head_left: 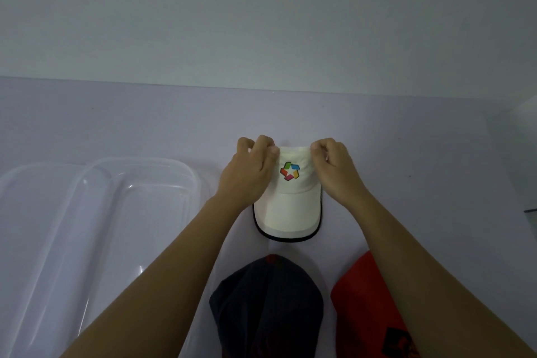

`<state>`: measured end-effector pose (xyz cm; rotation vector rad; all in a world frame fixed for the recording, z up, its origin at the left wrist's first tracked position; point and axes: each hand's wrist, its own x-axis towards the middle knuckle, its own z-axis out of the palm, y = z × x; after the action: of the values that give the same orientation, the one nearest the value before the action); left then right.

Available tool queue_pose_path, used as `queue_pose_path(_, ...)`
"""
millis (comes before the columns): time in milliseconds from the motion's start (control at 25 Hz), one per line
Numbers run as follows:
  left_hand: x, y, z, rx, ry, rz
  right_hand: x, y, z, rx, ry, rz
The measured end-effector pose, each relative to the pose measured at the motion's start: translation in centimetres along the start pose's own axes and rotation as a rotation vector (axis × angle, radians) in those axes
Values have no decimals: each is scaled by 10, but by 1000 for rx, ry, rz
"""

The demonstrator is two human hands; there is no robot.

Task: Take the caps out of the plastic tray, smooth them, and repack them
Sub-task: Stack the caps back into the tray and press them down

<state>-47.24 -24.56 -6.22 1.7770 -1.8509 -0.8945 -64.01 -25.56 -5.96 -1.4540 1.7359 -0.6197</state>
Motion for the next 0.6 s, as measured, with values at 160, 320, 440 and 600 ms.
queue_pose_path(160, -11, 4, -2, -277, 152, -402, -14, 12, -4, 275, -47, 294)
queue_pose_path(320, -24, 8, 8, -457, -29, -464, -23, 24, 11, 409, -249, 271)
queue_pose_path(440, -27, 7, 13, -510, -45, -403, -27, 28, 22, 411, -270, 221)
queue_pose_path(600, -31, -4, 17, -429, -120, -336, -28, 32, 23, 365, -313, 201)
